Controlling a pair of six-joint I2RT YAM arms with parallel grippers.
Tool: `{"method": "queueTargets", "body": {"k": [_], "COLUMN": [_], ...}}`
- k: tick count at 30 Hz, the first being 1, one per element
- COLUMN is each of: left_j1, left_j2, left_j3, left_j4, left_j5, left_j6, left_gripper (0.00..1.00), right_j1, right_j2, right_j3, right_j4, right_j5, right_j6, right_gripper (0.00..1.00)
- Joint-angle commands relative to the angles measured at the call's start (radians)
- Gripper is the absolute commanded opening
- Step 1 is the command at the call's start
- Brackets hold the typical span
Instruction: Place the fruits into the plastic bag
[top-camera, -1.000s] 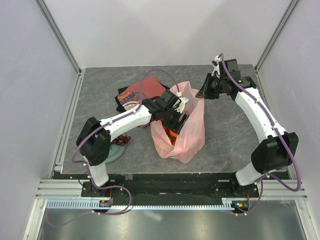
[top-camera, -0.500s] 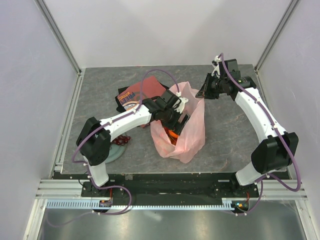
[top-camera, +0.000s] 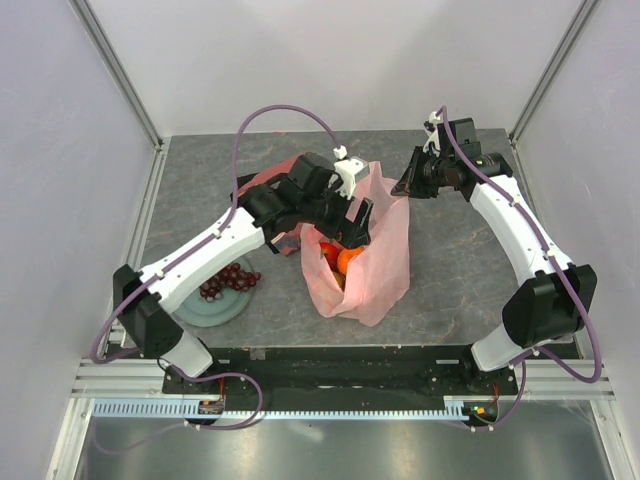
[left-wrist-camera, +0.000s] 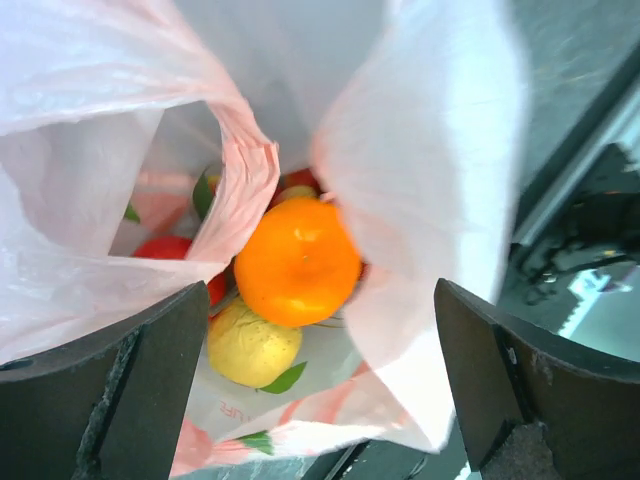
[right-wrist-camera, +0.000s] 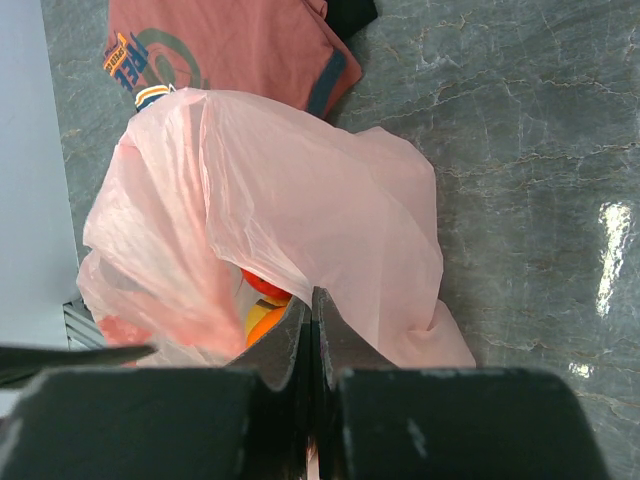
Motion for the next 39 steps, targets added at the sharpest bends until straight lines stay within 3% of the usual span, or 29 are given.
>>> {"method": "queueTargets", "body": {"k": [1,6,10,13,22,28,32,36,39], "left_j1": [0.022,0.141,0.295,0.411,0.687,0.892,0.970,0.979,0.979], "left_j2": [-0.090,-0.202,-0.316,-0.384,-0.447,-0.482,-0.519,-0.497,-0.461], "left_j3": [0.040,0.012,-0.113,-0.185,-0.337,-0.544,-0.658,-0.698,-0.695], "left_j4": [-0.028,0.028,0.117,0.118,-0.159,-0.155,-0.086,-0.055,-0.029], "left_j5": [0.099,0.202,0.270,0.225,-0.149,-0.152,-0.045,-0.056,-0.037], "left_j6": [-0.014,-0.048,-0.126,-0.189,-0.307,-0.278,-0.280,-0.269,-0.245], "left_gripper": [0.99,0.99,0.99,0.99,0.99,0.99,0.99,0.92,0.76], "right_j1": [-0.002,-0.002,-0.001,-0.001,-0.002,-0.002,-0.002,-0.002,-0.001], "right_j2": [-0.003,-0.004,-0.004,-0.004,-0.006,-0.009,-0.010,-0.007,-0.004], "right_j3": [0.032,0.024,0.021,0.024,0.023,0.014,0.009,0.004,0.011], "right_j4": [0.008,0.010,0.010,0.010,0.011,0.016,0.022,0.023,0.025], "right_j5": [0.003,0.000,-0.004,-0.004,-0.008,-0.011,-0.013,-0.020,-0.022], "right_j6": [0.002,0.002,0.000,-0.001,-0.008,-0.008,-0.006,-0.006,-0.006], "right_gripper": [0.04,0.04,0.04,0.03,0.03,0.04,0.03,0.03,0.03]}}
